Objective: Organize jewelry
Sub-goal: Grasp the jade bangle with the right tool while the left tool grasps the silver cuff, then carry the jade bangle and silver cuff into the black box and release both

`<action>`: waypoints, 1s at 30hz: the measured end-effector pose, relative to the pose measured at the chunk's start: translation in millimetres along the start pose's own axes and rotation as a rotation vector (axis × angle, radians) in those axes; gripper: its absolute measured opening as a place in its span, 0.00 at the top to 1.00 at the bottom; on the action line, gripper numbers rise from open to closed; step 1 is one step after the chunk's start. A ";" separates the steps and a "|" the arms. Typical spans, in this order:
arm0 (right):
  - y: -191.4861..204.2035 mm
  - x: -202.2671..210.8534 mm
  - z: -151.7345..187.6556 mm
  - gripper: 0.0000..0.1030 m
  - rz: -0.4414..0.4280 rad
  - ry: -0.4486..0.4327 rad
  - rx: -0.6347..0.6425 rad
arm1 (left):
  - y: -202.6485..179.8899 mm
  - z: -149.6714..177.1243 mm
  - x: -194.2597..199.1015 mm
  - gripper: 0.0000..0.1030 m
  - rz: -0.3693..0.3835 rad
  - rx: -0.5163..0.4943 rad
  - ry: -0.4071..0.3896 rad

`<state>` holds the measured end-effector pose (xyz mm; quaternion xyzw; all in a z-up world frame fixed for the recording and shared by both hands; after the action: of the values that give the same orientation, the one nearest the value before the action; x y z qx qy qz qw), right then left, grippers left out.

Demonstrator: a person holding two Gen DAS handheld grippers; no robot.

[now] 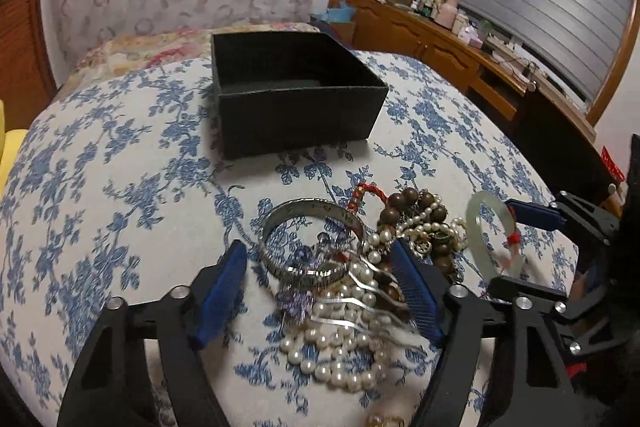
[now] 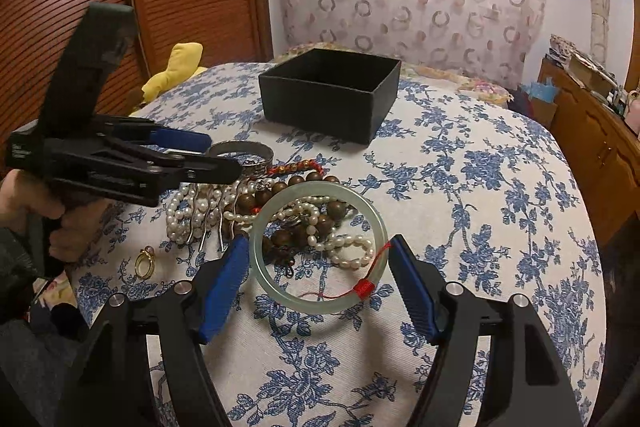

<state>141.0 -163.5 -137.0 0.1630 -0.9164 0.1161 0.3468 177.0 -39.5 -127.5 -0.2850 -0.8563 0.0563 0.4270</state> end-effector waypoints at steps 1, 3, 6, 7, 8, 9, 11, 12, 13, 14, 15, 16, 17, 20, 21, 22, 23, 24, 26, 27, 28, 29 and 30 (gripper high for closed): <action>-0.5 0.2 0.0 0.28 0.000 -0.001 -0.002 | 0.4 -0.9 -1.2 0.34 -0.002 -0.002 0.003; -0.2 0.3 0.3 0.28 -0.002 -0.002 -0.006 | 0.3 -2.9 -4.2 0.34 -0.005 -0.008 0.006; 1.7 -0.3 1.4 0.28 -0.006 -0.001 -0.005 | 0.8 -4.5 -8.9 0.38 -0.014 -0.016 0.016; 2.2 -0.4 1.7 0.28 -0.009 0.000 -0.005 | 1.3 -4.6 -9.9 0.41 -0.024 -0.023 0.020; 2.6 -0.3 1.9 0.28 -0.010 0.000 -0.004 | 2.2 -4.8 -10.4 0.45 -0.030 -0.027 0.023; 2.8 -0.5 1.9 0.28 -0.010 0.000 -0.003 | 2.9 -4.8 -9.7 0.45 -0.024 -0.028 0.021; 2.2 -0.2 1.9 0.28 -0.012 -0.001 -0.005 | 3.8 -5.2 -8.9 0.45 -0.022 -0.032 0.017; 2.5 -0.1 1.8 0.28 -0.012 -0.001 -0.007 | 4.3 -5.7 -7.4 0.45 -0.022 -0.034 0.010; 1.6 -0.5 1.2 0.28 -0.011 -0.002 -0.007 | 5.1 -6.8 -5.0 0.45 -0.022 -0.031 0.000; 1.0 -0.4 0.5 0.28 -0.008 -0.004 -0.007 | 5.9 -8.6 -2.8 0.45 -0.020 -0.025 -0.008; 0.0 -0.6 -0.3 0.28 -0.007 -0.005 -0.006 | 6.3 -10.2 -0.9 0.45 -0.020 -0.023 -0.015; -0.9 -0.8 -1.7 0.28 -0.006 -0.006 -0.007 | 6.6 -11.7 2.5 0.45 -0.020 -0.022 -0.026; -1.8 -0.8 -3.5 0.28 -0.005 -0.008 -0.007 | 6.8 -14.6 6.2 0.45 -0.021 -0.022 -0.040; -5.3 0.0 -10.0 0.28 -0.005 -0.022 -0.005 | 6.6 -23.8 12.7 0.45 -0.029 -0.026 -0.064; -6.3 -0.3 -13.3 0.28 -0.004 -0.026 -0.006 | 6.7 -28.0 15.3 0.45 -0.032 -0.028 -0.073; -7.8 -0.6 -15.8 0.28 -0.003 -0.030 -0.005 | 6.5 -32.4 16.5 0.45 -0.035 -0.030 -0.081; -8.9 -0.8 -19.6 0.28 -0.001 -0.037 -0.002 | 6.4 -37.6 18.7 0.45 -0.040 -0.035 -0.089; -9.9 -1.1 -22.9 0.28 0.001 -0.041 0.000 | 6.1 -41.8 19.0 0.45 -0.044 -0.039 -0.093; -12.3 -1.8 -31.1 0.28 0.003 -0.054 0.007 | 5.4 -53.3 21.0 0.45 -0.053 -0.049 -0.106; -14.6 -2.3 -37.5 0.28 0.004 -0.065 0.009 | 5.2 -57.7 21.0 0.45 -0.056 -0.053 -0.111; -16.2 -2.9 -41.1 0.28 0.005 -0.070 0.007 | 5.0 -64.3 21.0 0.45 -0.062 -0.058 -0.117; -17.9 -3.9 -45.8 0.28 0.006 -0.076 0.005 | 5.8 -71.1 20.5 0.45 -0.066 -0.061 -0.122; -21.1 -5.2 -53.3 0.28 0.012 -0.087 0.002 | 6.7 -76.2 20.0 0.45 -0.069 -0.062 -0.126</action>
<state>184.5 -164.4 -99.3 0.1627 -0.9314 0.1119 0.3058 228.7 -34.4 -67.9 -0.2643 -0.8922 0.0331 0.3648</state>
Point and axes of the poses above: each gripper's, at about its wrist camera, not at the fingertips, and x roughly against the way its jaws point, y to its left, z to its underside, the point moved 5 cm from there along -x, roughly the way its jaws point, and after that the axes turned 12 degrees about z, right-handed, at the moved point
